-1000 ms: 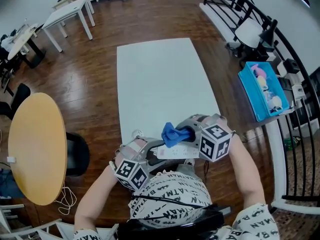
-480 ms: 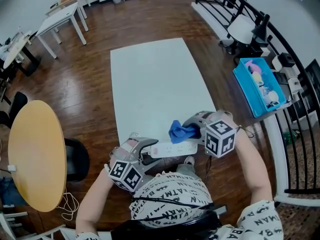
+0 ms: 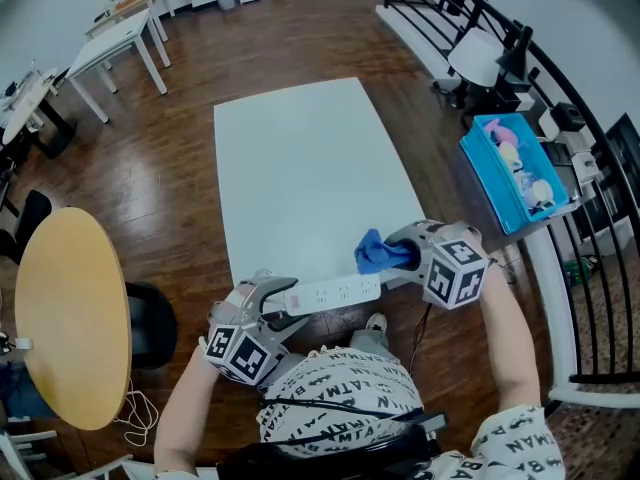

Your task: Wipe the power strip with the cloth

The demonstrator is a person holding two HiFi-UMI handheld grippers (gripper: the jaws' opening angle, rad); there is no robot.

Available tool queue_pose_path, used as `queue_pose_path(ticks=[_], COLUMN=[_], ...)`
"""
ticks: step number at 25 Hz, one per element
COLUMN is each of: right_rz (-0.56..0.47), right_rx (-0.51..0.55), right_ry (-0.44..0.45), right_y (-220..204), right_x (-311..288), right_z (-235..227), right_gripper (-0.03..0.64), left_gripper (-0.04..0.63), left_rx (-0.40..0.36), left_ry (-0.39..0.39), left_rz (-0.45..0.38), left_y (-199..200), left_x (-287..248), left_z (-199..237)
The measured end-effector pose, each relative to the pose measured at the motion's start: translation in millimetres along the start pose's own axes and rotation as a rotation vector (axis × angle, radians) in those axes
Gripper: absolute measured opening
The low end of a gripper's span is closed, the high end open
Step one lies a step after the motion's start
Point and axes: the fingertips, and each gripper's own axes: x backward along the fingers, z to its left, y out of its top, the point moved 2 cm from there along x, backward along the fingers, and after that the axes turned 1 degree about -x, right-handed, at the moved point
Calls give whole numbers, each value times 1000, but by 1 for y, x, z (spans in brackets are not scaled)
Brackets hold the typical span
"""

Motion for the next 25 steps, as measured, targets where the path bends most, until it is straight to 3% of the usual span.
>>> queue_pose_path(ticks=[14,19,25], right_rz=[-42,34,-15], right_rx=[-249,-487,-717], right_ry=[-229,-365,-459], right_y=[-19,-30,-26], right_x=[-5,-21,-35], right_z=[-14,-23,-29], right_gripper=[137,137,137], left_gripper=[282,282,282], left_rx=[190,264,372], left_ry=[191,297,380], left_rz=[-9,34,57], left_y=[-18,-25,-29], left_x=[-2,-16,-25], left_z=[33,43,57])
